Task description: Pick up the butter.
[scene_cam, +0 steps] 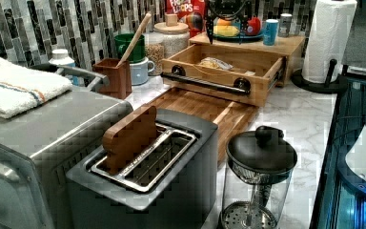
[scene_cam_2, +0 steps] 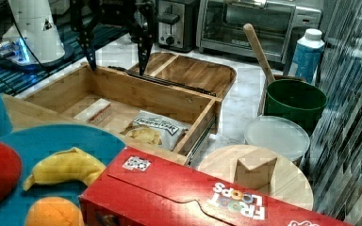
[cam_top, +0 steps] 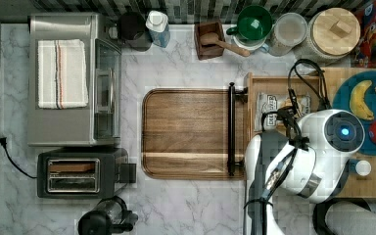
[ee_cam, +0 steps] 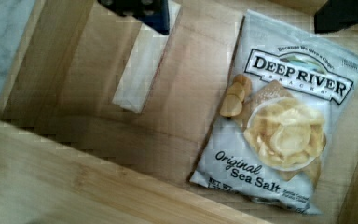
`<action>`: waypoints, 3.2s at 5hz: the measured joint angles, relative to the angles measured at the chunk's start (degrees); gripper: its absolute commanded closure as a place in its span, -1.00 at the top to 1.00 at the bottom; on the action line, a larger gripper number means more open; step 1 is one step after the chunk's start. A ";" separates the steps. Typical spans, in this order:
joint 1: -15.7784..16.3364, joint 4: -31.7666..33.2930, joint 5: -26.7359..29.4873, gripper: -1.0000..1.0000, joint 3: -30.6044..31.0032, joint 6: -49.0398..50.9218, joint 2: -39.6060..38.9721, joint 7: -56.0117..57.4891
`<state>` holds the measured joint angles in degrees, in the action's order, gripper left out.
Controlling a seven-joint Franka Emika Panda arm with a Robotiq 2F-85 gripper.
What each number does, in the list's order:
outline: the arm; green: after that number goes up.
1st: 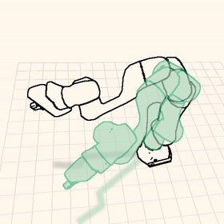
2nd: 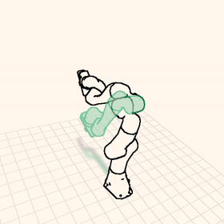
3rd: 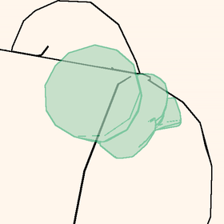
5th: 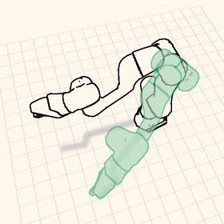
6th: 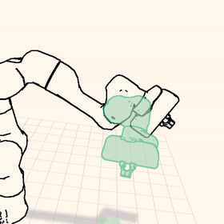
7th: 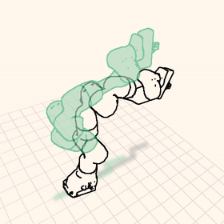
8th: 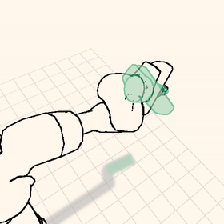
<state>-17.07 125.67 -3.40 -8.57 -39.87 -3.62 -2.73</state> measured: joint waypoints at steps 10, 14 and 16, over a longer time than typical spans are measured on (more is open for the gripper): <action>-1.99 15.33 -7.38 -1.00 -3.64 -17.60 -4.53 -18.84; -1.99 15.55 -7.42 -1.00 -3.19 -19.67 -3.94 -18.46; -0.52 14.77 -7.41 -1.00 -2.32 -6.74 1.18 -8.67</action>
<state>-17.58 140.44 -10.81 -10.88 -46.61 -2.45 -11.40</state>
